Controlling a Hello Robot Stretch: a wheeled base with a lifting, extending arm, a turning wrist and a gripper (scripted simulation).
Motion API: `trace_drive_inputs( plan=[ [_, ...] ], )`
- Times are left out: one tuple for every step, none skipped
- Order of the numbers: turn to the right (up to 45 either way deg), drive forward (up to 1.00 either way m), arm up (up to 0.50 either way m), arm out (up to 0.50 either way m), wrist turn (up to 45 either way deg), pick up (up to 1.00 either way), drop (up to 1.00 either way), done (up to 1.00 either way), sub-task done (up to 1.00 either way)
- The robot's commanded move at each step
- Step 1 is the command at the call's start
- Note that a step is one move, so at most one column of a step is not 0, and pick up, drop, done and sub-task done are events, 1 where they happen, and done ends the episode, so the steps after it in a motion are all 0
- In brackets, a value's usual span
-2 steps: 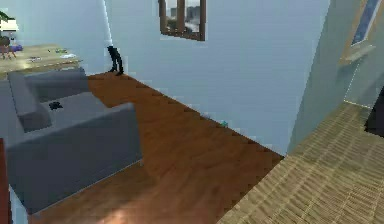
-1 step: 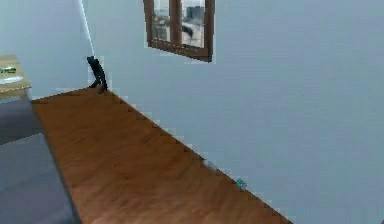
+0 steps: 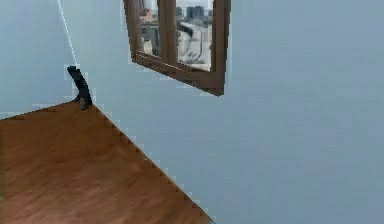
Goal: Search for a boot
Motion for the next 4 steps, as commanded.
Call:
trace_drive_inputs(
  plan=[
    [-39.0,0.00,0.00,0.00,0.0,0.00,0.00,0.00,0.00],
    [0.0,1.00,0.00,0.00,0.0,0.00,0.00,0.00,0.00],
    [0.0,1.00,0.00,0.00,0.0,0.00,0.00,0.00,0.00],
    [0.0,0.90,0.00,0.00,0.0,0.00,0.00,0.00,0.00]
  ],
)
